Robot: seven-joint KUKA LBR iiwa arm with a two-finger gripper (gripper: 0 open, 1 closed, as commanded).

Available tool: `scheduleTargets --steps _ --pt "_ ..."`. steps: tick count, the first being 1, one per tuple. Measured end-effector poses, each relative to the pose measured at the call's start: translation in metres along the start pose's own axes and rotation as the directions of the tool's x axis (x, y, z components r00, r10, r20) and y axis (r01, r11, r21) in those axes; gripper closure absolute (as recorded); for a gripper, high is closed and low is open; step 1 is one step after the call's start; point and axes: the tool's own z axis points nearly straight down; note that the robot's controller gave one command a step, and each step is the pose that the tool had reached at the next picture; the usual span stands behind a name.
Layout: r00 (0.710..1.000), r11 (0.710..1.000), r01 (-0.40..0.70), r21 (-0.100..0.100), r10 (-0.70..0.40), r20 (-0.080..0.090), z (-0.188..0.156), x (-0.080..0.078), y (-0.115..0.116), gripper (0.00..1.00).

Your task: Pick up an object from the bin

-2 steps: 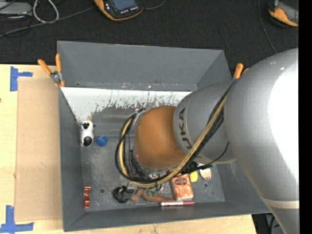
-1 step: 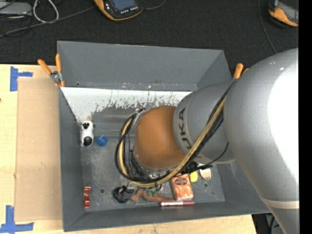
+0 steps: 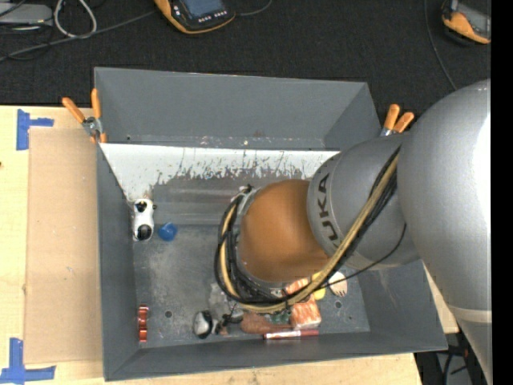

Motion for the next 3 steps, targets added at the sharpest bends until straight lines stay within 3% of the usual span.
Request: scheduleTargets --steps 1,2,3 --pt "0.960 0.960 0.279 -0.004 -0.279 -0.010 0.008 0.013 -0.015 1.00" --pt "1.000 1.000 0.005 0.002 -0.005 -0.012 -0.020 0.028 -0.047 0.00" --pt "1.000 1.000 0.004 0.002 -0.004 -0.012 -0.020 0.028 -0.047 0.00"
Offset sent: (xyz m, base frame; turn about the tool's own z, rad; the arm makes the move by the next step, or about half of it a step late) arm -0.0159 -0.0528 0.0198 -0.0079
